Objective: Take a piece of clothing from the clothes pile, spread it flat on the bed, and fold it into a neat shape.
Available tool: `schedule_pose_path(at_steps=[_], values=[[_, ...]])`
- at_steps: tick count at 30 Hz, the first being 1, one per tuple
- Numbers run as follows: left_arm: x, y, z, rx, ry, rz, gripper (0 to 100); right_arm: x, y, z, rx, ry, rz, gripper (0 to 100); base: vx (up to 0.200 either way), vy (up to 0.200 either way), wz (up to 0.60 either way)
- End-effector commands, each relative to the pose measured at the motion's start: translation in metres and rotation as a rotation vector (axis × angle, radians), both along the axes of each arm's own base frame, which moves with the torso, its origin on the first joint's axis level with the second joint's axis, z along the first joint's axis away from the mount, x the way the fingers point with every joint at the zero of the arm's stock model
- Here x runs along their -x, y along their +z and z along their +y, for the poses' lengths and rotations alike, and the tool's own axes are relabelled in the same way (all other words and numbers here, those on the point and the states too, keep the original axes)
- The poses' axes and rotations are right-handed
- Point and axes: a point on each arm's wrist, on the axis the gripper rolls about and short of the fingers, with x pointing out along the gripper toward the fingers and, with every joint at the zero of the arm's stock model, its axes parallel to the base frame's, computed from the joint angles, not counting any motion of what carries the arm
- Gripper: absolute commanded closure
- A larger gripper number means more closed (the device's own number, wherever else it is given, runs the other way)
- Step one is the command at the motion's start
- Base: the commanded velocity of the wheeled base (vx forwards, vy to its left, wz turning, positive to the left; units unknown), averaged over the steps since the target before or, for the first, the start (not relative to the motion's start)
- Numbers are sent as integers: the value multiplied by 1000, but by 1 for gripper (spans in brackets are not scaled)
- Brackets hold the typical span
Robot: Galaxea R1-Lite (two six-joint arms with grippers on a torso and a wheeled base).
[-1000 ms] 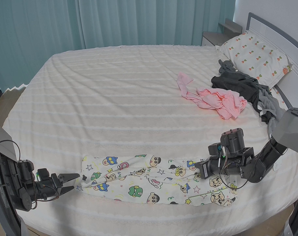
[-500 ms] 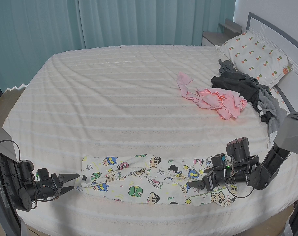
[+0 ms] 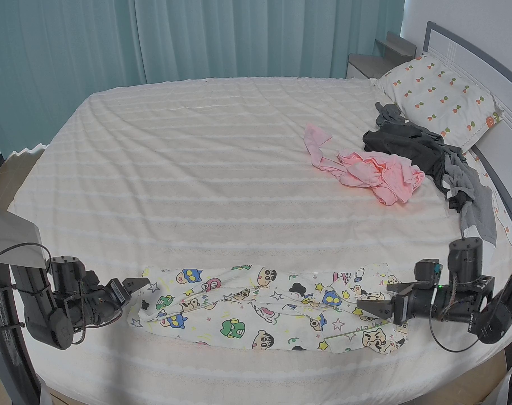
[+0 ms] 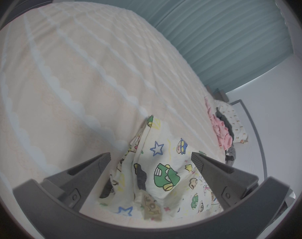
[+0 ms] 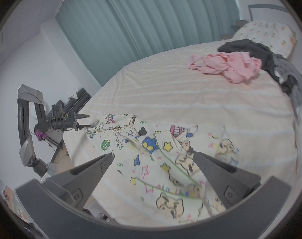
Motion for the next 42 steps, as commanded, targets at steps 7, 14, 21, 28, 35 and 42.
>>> schedule_pose_path(at_steps=[7,14,21,28,35,42], values=[[-72,30,-42,-164,-119,140,0,62,30,-32,-138,-112,-138,0,0,0,0],[-72,42,-36,-195,-122,92,0,63,32,-32,-137,-106,-152,0,0,0,0],[-67,51,-32,-250,-153,55,0,65,36,-32,-144,-104,-172,0,0,0,0],[-52,35,-35,-280,-230,107,0,65,35,-32,-144,-104,-170,0,0,0,0],[-43,30,-43,-232,-305,130,0,66,35,-32,-143,-102,-166,0,0,0,0],[-38,24,-46,-241,-316,152,0,67,38,-32,-157,-100,-174,0,0,0,0]])
